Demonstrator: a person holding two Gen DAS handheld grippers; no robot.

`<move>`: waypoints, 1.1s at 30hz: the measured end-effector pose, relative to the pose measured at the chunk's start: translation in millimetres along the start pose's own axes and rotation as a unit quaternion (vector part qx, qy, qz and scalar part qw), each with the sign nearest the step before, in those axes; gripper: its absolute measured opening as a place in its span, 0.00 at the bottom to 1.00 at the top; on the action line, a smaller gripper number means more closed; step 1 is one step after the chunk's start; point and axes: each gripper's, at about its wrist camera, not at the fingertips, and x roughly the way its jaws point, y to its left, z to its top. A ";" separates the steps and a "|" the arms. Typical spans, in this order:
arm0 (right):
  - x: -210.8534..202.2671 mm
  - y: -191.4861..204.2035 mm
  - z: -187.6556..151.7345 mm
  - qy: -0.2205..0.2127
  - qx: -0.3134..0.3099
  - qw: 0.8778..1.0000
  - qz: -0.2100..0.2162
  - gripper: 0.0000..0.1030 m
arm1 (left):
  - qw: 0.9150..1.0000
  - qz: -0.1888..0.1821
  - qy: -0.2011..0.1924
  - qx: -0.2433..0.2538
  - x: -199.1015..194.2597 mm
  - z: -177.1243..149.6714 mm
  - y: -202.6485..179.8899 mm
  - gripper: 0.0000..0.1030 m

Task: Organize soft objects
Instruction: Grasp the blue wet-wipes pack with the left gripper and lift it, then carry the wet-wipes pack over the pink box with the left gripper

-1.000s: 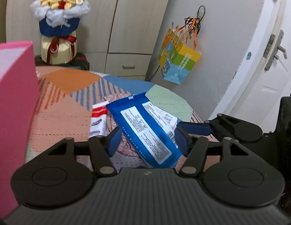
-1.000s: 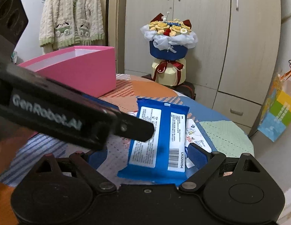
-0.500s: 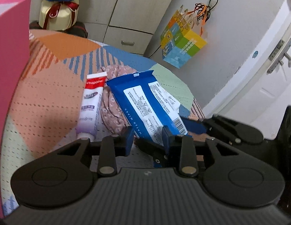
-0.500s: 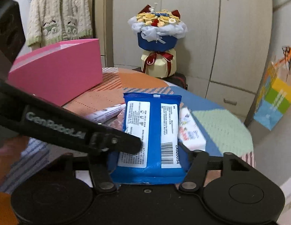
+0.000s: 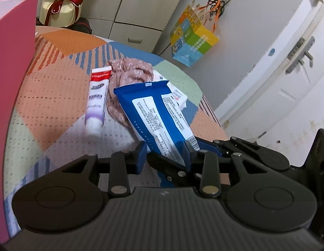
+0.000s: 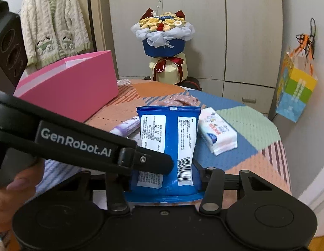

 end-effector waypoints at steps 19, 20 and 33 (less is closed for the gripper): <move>-52.9 68.3 -35.2 0.000 0.051 0.999 -0.006 0.52 | 0.998 0.044 0.030 0.045 -71.1 -51.8 -12.1 0.33; -56.1 73.1 -37.6 0.002 0.052 0.999 -0.006 0.52 | 0.997 0.046 0.032 0.048 -75.4 -56.0 -12.5 0.33; -97.8 128.3 -53.0 0.022 0.024 0.999 0.000 0.52 | 0.998 0.046 0.020 0.038 -134.7 -96.3 -10.5 0.33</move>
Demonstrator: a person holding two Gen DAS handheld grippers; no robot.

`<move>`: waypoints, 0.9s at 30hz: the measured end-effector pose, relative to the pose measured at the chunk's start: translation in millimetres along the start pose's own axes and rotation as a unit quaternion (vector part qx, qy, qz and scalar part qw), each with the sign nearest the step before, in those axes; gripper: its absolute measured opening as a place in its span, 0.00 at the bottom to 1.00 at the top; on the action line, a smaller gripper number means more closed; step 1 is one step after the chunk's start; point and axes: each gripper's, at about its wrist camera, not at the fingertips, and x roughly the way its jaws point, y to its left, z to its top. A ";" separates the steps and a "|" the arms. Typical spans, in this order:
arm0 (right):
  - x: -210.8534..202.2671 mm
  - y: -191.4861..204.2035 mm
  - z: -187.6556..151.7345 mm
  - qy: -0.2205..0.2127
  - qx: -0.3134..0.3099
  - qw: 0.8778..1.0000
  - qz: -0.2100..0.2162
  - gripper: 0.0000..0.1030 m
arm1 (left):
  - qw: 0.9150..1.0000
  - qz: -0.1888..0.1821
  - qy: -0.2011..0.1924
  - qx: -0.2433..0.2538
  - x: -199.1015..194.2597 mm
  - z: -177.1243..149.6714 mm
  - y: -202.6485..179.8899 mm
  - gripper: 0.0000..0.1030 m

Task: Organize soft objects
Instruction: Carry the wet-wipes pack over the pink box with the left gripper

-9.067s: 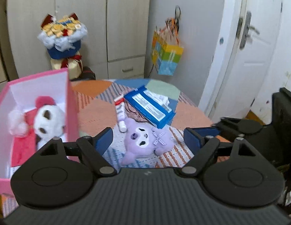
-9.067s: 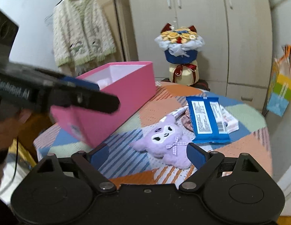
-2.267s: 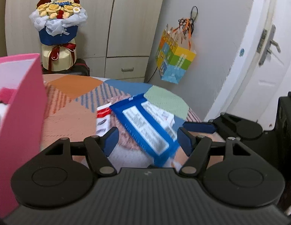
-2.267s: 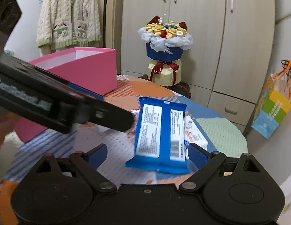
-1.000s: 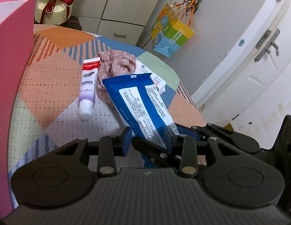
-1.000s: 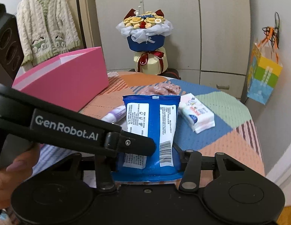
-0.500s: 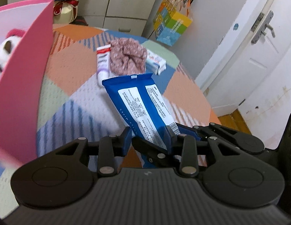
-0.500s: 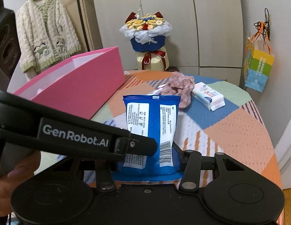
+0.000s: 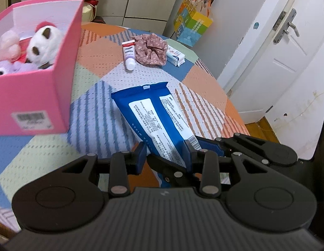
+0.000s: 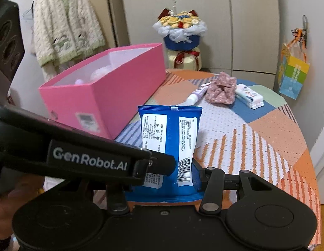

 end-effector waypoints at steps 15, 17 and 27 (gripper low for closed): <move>-45.8 46.8 37.1 0.025 -0.033 0.998 0.053 0.52 | 0.998 -0.021 -0.053 -0.007 -84.6 -1.5 15.5 0.35; -47.1 52.8 44.0 0.021 -0.033 0.997 0.061 0.52 | 0.998 -0.023 -0.065 -0.012 -94.6 1.1 21.8 0.35; -43.3 81.8 88.4 0.005 -0.044 0.993 0.113 0.54 | 0.993 -0.008 -0.115 -0.009 -143.1 22.0 49.2 0.35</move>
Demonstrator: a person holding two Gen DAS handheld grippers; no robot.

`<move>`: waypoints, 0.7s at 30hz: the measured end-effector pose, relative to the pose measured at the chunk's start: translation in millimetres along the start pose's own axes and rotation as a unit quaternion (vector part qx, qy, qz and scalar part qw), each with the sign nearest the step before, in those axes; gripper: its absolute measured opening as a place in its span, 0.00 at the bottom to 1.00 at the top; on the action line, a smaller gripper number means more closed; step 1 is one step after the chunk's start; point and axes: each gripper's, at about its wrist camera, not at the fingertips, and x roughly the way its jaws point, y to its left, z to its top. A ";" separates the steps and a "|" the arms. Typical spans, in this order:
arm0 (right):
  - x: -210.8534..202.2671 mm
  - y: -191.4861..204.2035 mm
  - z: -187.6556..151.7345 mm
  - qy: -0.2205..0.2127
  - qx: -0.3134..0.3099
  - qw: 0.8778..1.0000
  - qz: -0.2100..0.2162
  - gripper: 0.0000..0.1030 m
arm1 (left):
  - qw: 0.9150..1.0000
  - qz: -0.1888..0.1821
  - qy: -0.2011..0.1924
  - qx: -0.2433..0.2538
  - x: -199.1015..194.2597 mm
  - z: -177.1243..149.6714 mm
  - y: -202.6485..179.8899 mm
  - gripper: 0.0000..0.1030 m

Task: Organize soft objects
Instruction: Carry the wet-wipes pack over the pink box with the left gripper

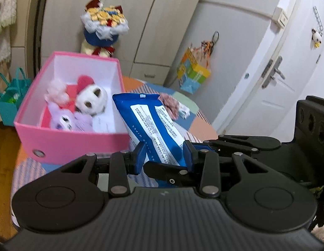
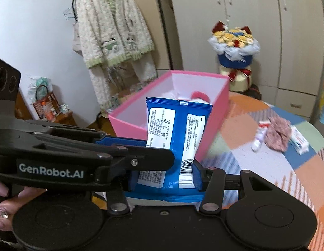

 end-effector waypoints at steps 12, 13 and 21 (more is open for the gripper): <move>37.7 19.4 42.8 -0.017 -0.028 0.999 0.021 0.57 | 0.999 0.037 -0.030 -0.009 -6.0 33.0 39.9 0.35; 43.1 19.5 45.9 -0.017 -0.029 0.999 0.024 0.58 | 0.999 0.040 -0.031 -0.009 -3.6 36.2 43.9 0.35; 94.2 5.2 72.8 -0.016 -0.018 0.998 0.052 0.60 | 0.997 0.072 -0.031 -0.024 28.0 65.7 81.3 0.35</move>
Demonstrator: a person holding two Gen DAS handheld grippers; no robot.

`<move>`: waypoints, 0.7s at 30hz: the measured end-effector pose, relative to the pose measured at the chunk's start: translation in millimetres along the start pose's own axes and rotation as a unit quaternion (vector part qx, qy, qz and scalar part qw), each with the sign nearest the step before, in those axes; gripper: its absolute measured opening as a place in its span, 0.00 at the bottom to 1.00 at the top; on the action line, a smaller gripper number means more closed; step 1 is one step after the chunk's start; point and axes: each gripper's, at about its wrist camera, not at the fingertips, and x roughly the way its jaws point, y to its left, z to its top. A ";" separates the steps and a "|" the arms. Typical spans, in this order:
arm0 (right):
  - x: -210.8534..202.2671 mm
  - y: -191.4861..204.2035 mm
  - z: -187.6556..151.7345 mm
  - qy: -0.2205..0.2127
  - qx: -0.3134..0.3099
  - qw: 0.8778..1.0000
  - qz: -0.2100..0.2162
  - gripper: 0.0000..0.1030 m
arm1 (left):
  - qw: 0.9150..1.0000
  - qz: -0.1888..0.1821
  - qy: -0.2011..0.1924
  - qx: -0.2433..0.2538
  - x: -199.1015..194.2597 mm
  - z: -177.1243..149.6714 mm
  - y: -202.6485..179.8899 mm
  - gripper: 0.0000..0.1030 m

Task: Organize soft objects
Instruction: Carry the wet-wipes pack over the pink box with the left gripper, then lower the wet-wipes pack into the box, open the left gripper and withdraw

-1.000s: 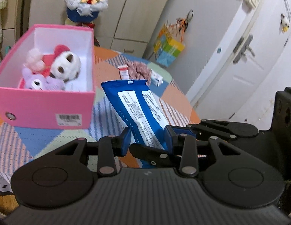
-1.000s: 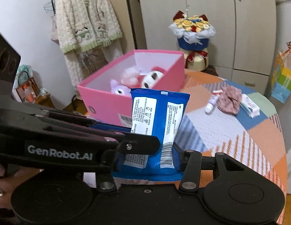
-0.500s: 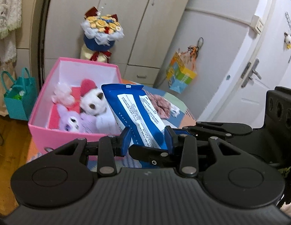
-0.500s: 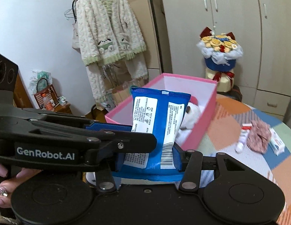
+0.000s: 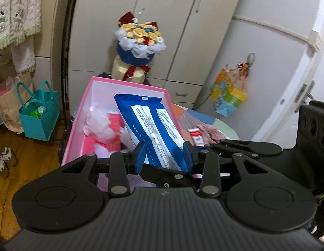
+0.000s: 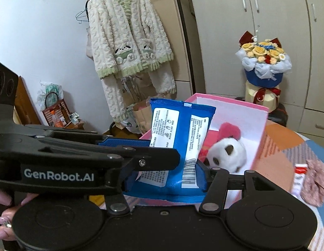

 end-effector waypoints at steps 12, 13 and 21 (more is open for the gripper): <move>101.8 -50.5 39.6 0.074 0.057 0.995 0.040 0.60 | 0.997 0.011 0.036 -0.071 79.7 34.3 71.5 0.35; 108.3 -52.1 42.2 0.080 0.057 0.994 0.041 0.60 | 0.996 0.009 0.039 -0.075 83.8 35.1 76.4 0.35; 138.3 -52.3 52.0 0.111 0.028 0.993 0.029 0.67 | 0.995 0.015 0.045 -0.087 103.4 34.7 93.1 0.35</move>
